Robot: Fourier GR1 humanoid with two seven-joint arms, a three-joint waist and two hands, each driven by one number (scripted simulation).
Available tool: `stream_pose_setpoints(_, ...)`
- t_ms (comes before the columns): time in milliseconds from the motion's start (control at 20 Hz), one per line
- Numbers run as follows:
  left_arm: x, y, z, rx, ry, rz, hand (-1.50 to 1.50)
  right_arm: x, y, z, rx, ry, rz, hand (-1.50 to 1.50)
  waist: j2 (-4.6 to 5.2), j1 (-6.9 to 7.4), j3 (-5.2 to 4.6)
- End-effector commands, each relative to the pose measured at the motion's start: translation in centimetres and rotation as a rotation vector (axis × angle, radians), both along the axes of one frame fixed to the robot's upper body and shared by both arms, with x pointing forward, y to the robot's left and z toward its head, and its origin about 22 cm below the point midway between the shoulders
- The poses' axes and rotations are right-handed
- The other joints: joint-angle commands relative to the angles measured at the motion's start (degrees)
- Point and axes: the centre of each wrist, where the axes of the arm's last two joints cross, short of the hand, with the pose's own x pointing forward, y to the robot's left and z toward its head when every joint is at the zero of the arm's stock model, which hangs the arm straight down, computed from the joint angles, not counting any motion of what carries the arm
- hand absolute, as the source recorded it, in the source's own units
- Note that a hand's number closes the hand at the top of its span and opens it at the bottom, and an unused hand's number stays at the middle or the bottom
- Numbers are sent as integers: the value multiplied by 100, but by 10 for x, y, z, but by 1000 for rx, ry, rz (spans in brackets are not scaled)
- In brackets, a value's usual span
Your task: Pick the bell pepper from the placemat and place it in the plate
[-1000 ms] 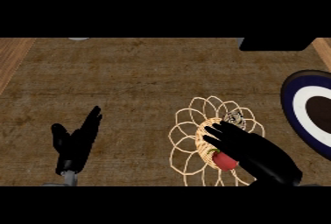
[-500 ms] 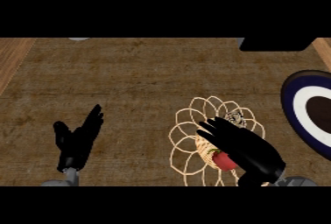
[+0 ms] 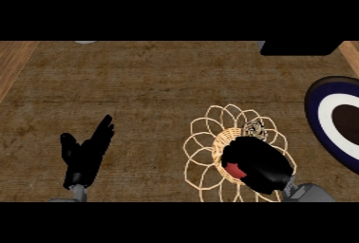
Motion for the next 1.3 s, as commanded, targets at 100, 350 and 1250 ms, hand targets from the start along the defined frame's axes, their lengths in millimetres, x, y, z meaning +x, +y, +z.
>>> stream_pose_setpoints(100, -19, 14, -11, -2, 33, -19, 0, 12, 8, -27, -20, -42, 22, 150, 20, 26, -15)
stream_pose_setpoints(350, -22, 4, -4, -8, 23, -11, 0, 3, -25, -19, 95, -157, 40, 150, 13, 1, -14)
stream_pose_setpoints(1250, -8, 12, 4, 4, -20, 2, 0, 85, -118, 90, 602, -933, -1824, 150, 240, 80, -40)
